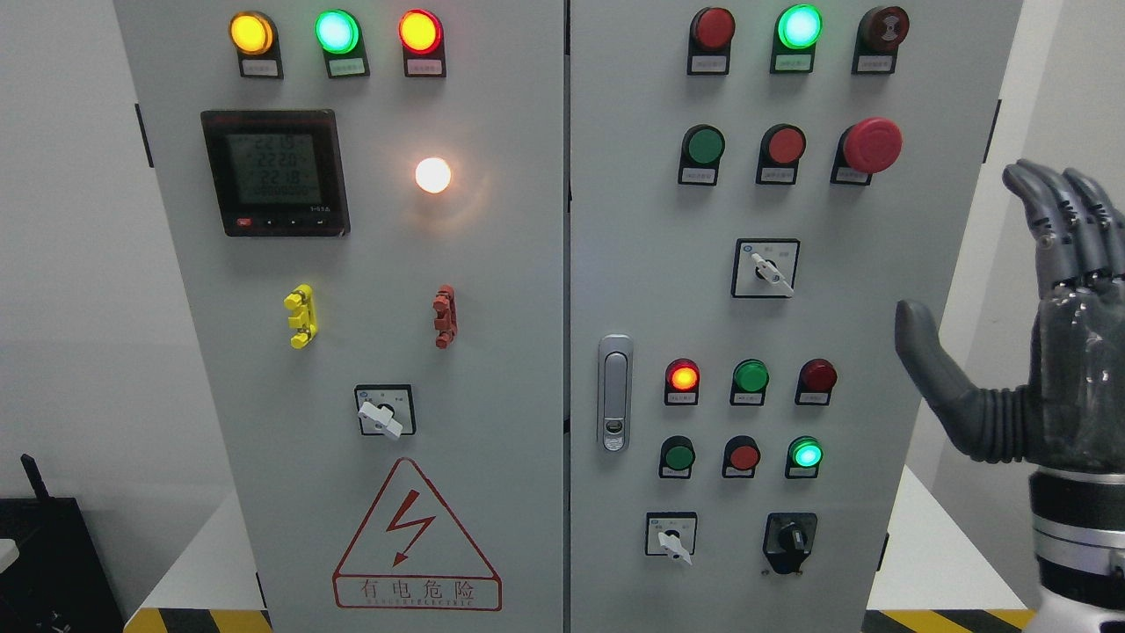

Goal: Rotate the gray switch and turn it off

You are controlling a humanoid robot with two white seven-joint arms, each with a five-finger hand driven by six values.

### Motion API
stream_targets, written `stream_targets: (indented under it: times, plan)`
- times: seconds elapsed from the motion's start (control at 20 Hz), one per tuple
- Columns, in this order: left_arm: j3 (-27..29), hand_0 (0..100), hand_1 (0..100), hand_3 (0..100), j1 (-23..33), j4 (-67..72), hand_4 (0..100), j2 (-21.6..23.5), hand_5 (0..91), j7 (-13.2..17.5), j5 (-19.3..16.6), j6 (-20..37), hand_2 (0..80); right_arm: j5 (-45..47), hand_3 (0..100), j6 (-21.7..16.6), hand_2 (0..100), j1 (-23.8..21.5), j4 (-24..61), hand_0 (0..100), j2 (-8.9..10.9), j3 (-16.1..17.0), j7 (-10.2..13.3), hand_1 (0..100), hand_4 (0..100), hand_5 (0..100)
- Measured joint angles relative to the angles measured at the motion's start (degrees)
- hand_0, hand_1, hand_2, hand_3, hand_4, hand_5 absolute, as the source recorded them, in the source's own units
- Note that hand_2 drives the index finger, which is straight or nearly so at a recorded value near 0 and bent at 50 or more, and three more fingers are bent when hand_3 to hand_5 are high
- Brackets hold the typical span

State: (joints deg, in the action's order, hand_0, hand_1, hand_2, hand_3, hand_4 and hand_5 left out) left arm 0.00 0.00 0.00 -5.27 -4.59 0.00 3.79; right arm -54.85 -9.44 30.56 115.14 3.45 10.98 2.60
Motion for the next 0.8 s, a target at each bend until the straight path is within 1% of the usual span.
stream_targets:
  times: [0.05,0.1,0.15,0.2,0.25,0.3,0.4,0.6,0.7,0.75,0.8]
  plan:
    - [0.00,12,39,0,0.00,0.00,0,0.00,0.0,0.00,0.00,0.00,0.0,0.02,57,0.06,20,0.00,-0.12,30,-0.28,-0.14,0.01,36,60,71]
    - [0.00,12,39,0,0.00,0.00,0,0.00,0.0,0.00,0.00,0.00,0.0,0.02,60,0.31,23,0.01,-0.23,30,-0.54,-0.27,0.03,34,65,77]
    - [0.00,12,39,0,0.00,0.00,0,0.00,0.0,0.00,0.00,0.00,0.0,0.02,61,1.08,24,0.01,-0.35,28,-0.96,-0.43,0.05,34,66,79]
    - [0.00,12,39,0,0.00,0.00,0,0.00,0.0,0.00,0.00,0.00,0.0,0.02,63,2.28,26,0.02,-0.45,25,-1.34,-0.57,0.06,32,70,85]
    - [0.00,12,39,0,0.00,0.00,0,0.00,0.0,0.00,0.00,-0.01,0.0,0.02,65,3.79,27,0.02,-0.55,23,-1.72,-0.77,0.06,31,72,88]
    - [0.00,12,39,0,0.00,0.00,0,0.00,0.0,0.00,0.00,-0.11,0.0,0.02,66,5.28,28,0.03,-0.63,23,-2.05,-1.03,0.08,31,73,88]
    - [0.00,12,39,0,0.00,0.00,0,0.00,0.0,0.00,0.00,-0.20,0.0,0.02,76,7.97,30,0.05,-0.80,17,-2.69,-1.50,0.15,33,80,98]
    - [0.00,12,39,0,0.00,0.00,0,0.00,0.0,0.00,0.00,-0.27,0.0,0.02,80,11.06,34,0.10,-1.05,15,-4.21,-2.76,0.19,34,83,99]
    - [0.00,12,39,0,0.00,0.00,0,0.00,0.0,0.00,0.00,-0.27,0.0,0.03,80,12.45,37,0.13,-1.23,12,-4.95,-3.57,0.19,34,83,100]
    - [0.00,12,39,0,0.00,0.00,0,0.00,0.0,0.00,0.00,-0.24,0.0,0.04,80,13.09,37,0.14,-1.33,11,-5.26,-3.93,0.19,34,83,100]
    - [0.00,12,39,0,0.00,0.00,0,0.00,0.0,0.00,0.00,-0.21,0.0,0.05,81,13.59,38,0.16,-1.47,8,-5.56,-4.31,0.19,35,84,100]
